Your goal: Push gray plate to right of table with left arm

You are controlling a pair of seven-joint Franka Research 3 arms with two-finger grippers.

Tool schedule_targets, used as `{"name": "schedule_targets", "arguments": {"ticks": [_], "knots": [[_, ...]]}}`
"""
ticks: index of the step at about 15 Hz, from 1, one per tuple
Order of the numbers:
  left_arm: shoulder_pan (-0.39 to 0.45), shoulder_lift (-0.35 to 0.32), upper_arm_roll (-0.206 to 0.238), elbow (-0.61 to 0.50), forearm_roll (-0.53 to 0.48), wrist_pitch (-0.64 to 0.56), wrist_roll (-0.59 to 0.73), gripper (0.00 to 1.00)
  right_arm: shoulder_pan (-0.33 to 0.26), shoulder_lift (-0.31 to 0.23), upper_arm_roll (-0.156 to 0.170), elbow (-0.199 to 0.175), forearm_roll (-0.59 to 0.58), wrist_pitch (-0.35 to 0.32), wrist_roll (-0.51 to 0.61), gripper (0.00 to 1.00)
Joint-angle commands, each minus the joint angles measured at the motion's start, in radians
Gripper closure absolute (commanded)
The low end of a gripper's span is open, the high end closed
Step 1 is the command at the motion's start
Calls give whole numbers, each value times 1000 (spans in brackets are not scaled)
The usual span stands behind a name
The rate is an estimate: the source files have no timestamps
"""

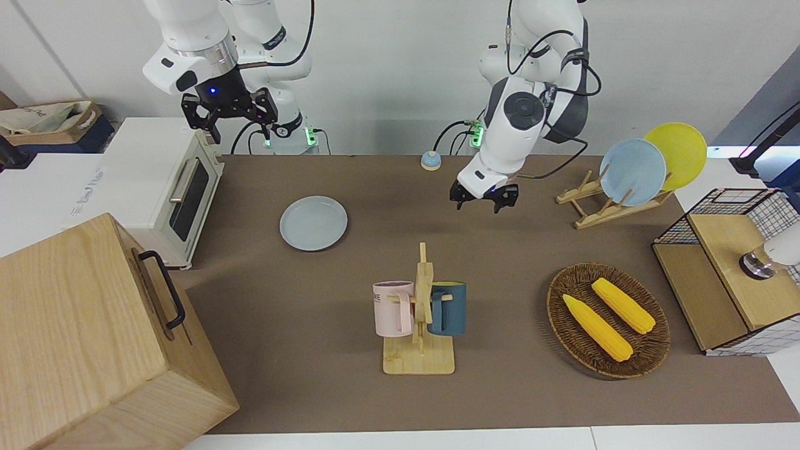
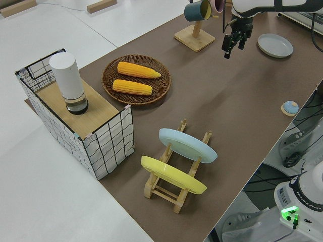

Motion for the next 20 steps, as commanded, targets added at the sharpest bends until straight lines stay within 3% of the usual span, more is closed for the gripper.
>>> {"name": "schedule_targets", "arguments": {"ticks": [1, 4, 9, 20], "knots": [[95, -69, -4, 19, 0, -89, 123, 9, -11, -8, 6, -1, 8, -12, -3, 17], [178, -110, -4, 51, 18, -133, 224, 9, -11, -8, 6, 1, 8, -12, -3, 17], [260, -104, -7, 219, 63, -275, 301, 9, -11, -8, 6, -1, 8, -12, -3, 17], [266, -99, 34, 274, 80, -307, 303, 9, -11, -8, 6, 1, 8, -12, -1, 17]]}}
